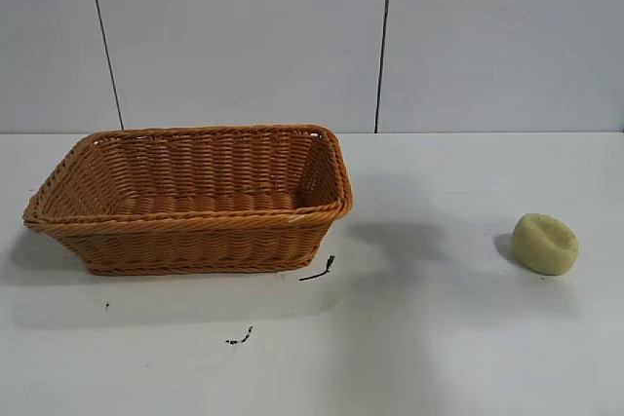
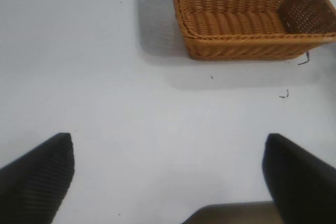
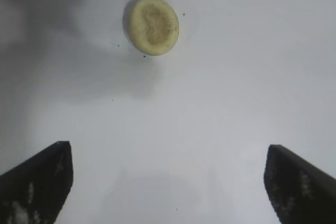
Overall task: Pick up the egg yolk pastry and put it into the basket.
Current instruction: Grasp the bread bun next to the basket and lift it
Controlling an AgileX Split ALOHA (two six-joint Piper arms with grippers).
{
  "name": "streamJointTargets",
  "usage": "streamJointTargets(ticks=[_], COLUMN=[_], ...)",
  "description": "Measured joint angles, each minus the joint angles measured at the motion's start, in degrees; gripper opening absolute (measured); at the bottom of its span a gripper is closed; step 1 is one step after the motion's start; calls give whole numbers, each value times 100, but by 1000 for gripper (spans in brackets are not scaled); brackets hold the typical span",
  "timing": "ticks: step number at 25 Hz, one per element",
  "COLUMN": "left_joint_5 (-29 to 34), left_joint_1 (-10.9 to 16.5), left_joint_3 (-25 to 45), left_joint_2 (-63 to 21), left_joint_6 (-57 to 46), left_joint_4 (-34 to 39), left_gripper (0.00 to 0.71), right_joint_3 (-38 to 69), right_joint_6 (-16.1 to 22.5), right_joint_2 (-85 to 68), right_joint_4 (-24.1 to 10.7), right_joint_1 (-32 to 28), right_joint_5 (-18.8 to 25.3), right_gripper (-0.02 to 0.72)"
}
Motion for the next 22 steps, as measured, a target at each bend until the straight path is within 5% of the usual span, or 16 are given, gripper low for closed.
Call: streamJointTargets(ticks=[10,15,22], left_joint_5=[0,0,0], left_joint_1=[0,0,0], left_joint_3=[0,0,0], left_joint_2=[0,0,0], left_joint_6=[0,0,0], left_joint_4=[0,0,0], left_gripper=[695,695,695], right_joint_3=[-1340,-1415,-1432], right_joint_6=[-85,-343,-406], right_joint_2=[2260,2819,2963], right_joint_4=[103,471,451], right_joint_1=[0,0,222], right_joint_5=[-149,-269,-686], right_gripper=[689,689,689])
